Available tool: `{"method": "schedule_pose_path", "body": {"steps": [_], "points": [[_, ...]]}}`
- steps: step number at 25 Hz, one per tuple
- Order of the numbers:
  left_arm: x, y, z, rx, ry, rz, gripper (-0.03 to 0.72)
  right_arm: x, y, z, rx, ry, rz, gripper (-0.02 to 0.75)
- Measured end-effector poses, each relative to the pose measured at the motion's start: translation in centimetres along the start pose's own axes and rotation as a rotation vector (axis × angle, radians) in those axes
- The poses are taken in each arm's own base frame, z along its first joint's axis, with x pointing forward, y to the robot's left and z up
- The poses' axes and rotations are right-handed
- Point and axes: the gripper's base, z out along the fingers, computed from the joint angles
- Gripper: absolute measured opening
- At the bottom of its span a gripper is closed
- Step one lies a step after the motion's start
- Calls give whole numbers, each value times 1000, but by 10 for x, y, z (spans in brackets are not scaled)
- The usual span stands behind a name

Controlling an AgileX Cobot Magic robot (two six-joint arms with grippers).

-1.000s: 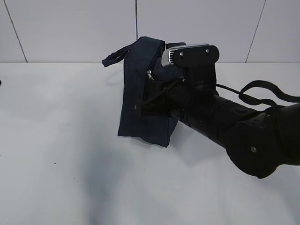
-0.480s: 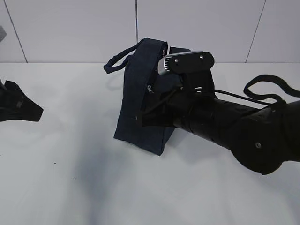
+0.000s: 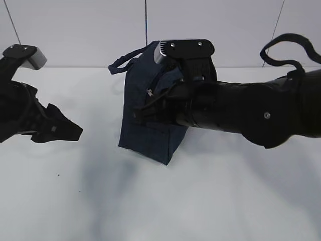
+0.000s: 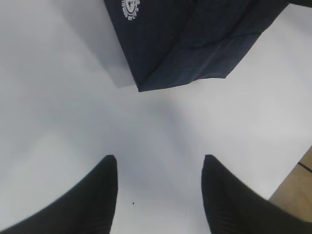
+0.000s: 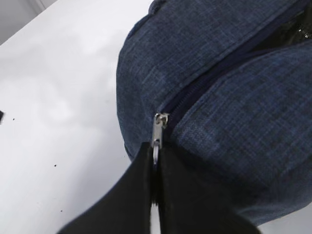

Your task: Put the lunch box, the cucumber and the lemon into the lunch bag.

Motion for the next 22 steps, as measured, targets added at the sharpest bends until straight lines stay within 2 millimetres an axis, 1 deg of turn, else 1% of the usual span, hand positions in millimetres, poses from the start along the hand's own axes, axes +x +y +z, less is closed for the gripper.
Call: {"method": "schedule_pose_path", "body": {"steps": [4,7,9,12,17,22], "points": [[-2,0,11,38,-30,51,411,-7,3,0,-8,31,24,17],[-5,-8,20,53,-55,123,412,-10,5,0,-13,54,41,17],[-7,-13,25,42,-72,174,412,-12,6,0,-17,66,52,18],[-9,-15,33,4,-89,216,412,-16,8,0,-23,76,63,17],[-8,-13,50,-1,-101,227,412,-19,10,0,-29,88,83,17],[-10,-10,58,6,-147,234,412,-18,10,0,-30,102,97,18]]}}
